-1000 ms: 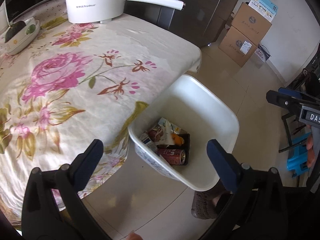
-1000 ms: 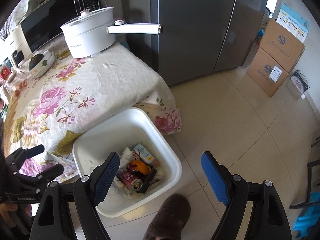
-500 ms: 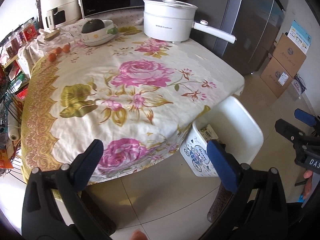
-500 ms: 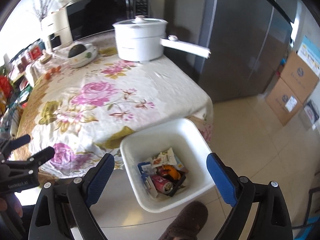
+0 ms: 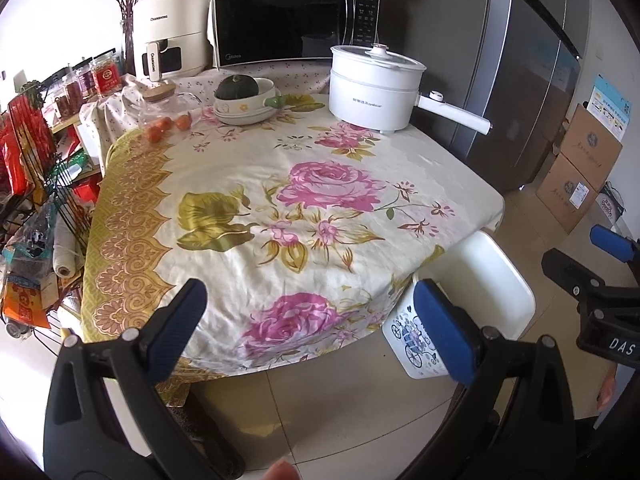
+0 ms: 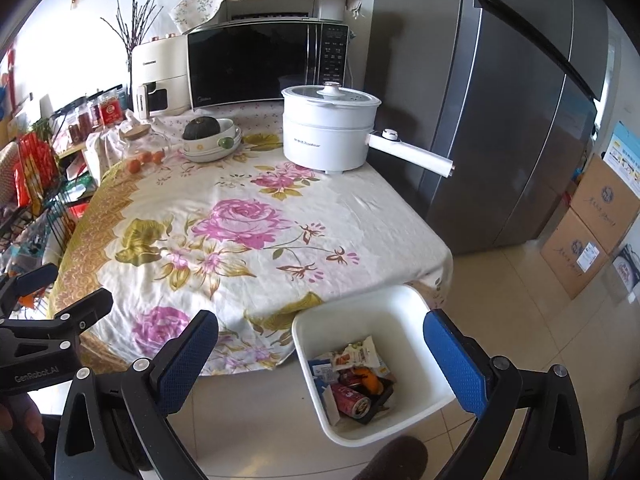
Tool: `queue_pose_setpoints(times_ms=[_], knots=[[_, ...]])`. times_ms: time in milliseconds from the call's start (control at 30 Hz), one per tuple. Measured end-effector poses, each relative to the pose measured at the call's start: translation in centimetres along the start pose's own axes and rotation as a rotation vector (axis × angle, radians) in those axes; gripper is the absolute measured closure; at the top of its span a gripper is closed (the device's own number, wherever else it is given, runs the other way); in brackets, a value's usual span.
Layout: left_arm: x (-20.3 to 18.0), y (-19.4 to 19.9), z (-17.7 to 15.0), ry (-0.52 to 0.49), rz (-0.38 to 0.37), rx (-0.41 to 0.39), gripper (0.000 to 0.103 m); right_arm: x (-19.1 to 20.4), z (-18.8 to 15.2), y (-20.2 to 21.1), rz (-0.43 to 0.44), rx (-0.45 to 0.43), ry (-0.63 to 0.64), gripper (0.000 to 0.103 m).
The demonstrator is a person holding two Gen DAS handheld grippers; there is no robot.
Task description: Collect trash
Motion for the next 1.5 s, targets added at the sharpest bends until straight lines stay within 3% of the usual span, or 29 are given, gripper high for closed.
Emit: queue_pose_setpoints(times_ms=[233, 1500], knots=[[0.0, 0.5, 0.4, 0.002, 0.004, -0.033, 0.000, 0.4, -0.1, -0.3, 0.017, 0.020, -0.014, 0.000], [-1.6, 0.3, 0.4, -0.016, -0.033, -0.034, 0.000, -1.5, -0.6, -0.3, -0.014, 0.019, -0.049, 0.000]])
Point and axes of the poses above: each gripper's, at about its wrist camera, not at the fingertips, and y roughly against the way its jaws point, x to its left, z to its top, the point moved 5 cm from there along -y, roughly the way its jaws point, and after that the axes turned 12 degrees about -z, right-handed, at the moved point
